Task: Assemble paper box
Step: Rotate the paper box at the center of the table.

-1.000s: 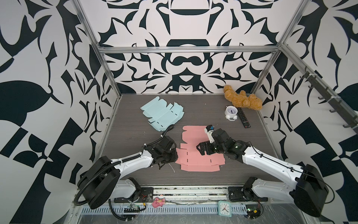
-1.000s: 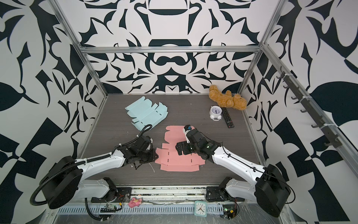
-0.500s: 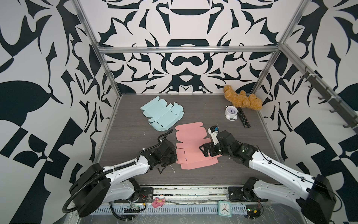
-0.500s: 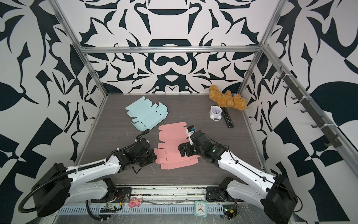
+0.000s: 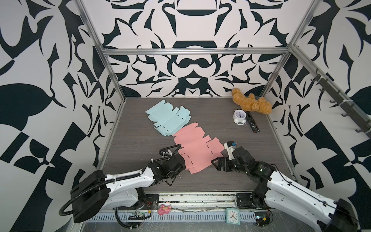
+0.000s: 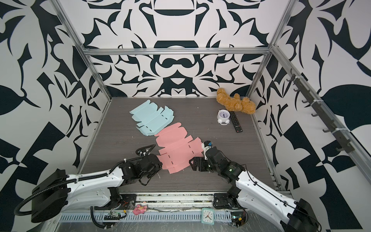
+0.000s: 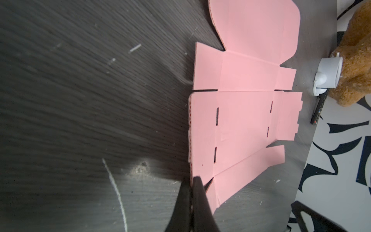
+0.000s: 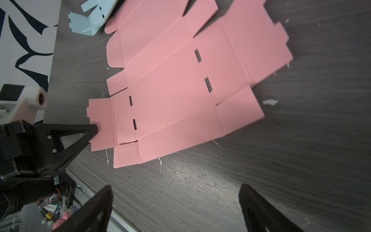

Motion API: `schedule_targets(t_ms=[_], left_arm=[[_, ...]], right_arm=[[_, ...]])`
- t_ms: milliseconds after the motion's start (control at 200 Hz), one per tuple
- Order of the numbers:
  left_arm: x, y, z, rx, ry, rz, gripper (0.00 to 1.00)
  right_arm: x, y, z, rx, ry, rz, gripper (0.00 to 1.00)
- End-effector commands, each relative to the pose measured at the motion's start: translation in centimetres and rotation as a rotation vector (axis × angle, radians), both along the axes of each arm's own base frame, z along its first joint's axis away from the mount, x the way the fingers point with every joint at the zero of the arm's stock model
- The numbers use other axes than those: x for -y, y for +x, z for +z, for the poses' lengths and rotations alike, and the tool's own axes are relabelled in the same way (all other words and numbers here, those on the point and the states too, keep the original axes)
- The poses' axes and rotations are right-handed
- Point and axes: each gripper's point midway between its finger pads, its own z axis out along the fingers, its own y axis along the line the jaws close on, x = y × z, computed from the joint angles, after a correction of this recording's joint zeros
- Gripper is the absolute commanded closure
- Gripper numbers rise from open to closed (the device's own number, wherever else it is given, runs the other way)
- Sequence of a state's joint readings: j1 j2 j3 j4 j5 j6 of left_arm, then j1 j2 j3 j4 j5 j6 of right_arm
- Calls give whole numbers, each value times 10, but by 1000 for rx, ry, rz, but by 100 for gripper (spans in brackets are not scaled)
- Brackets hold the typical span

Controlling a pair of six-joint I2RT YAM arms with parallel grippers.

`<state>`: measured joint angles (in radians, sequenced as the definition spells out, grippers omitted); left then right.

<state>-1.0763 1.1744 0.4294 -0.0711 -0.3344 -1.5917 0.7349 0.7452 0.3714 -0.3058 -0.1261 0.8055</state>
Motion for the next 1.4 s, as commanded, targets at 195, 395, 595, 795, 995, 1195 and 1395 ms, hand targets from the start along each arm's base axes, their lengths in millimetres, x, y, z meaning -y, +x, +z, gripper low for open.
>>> schedule_targets(t_ms=[195,395,595,795,995,1195,1395], left_arm=[[20,-6,-7,-12,-56,49,98],[32,-13,-11,-6,-91,16,92],[47,-19,-14,-13,-89,-35,86],[64,-27,-21,-21,-88,-89,83],[82,-34,-18,-16,-82,-163,80],[96,-36,-11,1,-93,-222,78],[93,-44,-10,4,-69,-287,75]], right_arm=[[6,15,-14,-61,104,-173,0],[30,36,-27,-112,165,-272,1],[47,54,-31,-118,118,-275,1],[47,62,-42,-140,128,-265,1],[48,68,-50,-140,108,-256,6],[51,74,-57,-134,61,-255,26],[57,78,-60,-119,4,-248,43]])
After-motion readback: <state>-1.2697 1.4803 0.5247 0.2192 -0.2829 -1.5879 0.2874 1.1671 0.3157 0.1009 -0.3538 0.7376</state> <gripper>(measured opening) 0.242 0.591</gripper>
